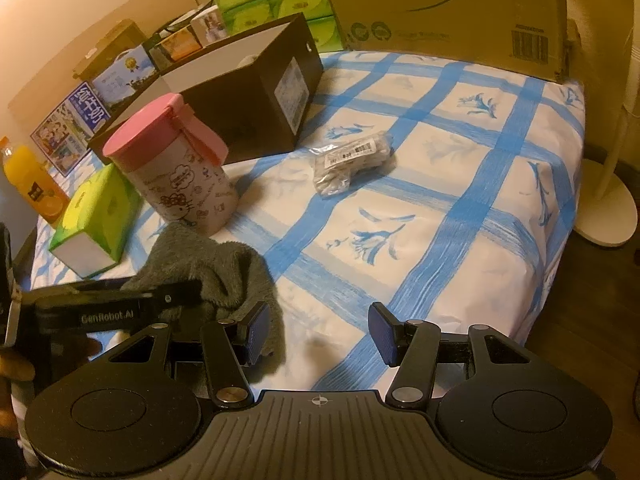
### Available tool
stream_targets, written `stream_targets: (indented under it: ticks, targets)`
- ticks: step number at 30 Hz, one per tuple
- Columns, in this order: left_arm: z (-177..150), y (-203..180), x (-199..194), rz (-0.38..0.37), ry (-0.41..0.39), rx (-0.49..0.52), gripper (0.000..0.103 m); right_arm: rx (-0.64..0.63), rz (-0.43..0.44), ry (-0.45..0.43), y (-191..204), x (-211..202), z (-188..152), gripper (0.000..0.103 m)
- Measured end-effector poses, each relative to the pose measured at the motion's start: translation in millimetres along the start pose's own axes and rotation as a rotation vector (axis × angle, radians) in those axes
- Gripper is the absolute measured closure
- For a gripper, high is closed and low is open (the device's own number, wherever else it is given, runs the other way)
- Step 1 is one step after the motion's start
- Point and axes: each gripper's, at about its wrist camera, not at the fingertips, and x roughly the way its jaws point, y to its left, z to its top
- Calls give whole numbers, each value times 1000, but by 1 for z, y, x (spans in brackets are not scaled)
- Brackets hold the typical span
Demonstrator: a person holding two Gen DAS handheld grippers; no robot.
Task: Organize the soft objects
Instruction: 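Grasp the clear cotton-swab bag with the right tool while the left holds the grey cloth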
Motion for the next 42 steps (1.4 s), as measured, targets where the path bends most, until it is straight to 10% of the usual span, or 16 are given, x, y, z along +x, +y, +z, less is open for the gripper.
stream_targets:
  ticks: [10,20,24,42]
  targets:
    - [-7,-52,8,-19,-35,137,74,-4,-5,-5,-6,8,5,49]
    - [-10,-29,-24,57,-97,63,78,-129,18,-103,-4,26,39,46]
    - [-8,-2,-44,141,-132,16,78,-147,8,-157,-9,39,57,20]
    - [18,31,-36,254,-153,-9,77,-314,-119,-105,-16,126,94,16]
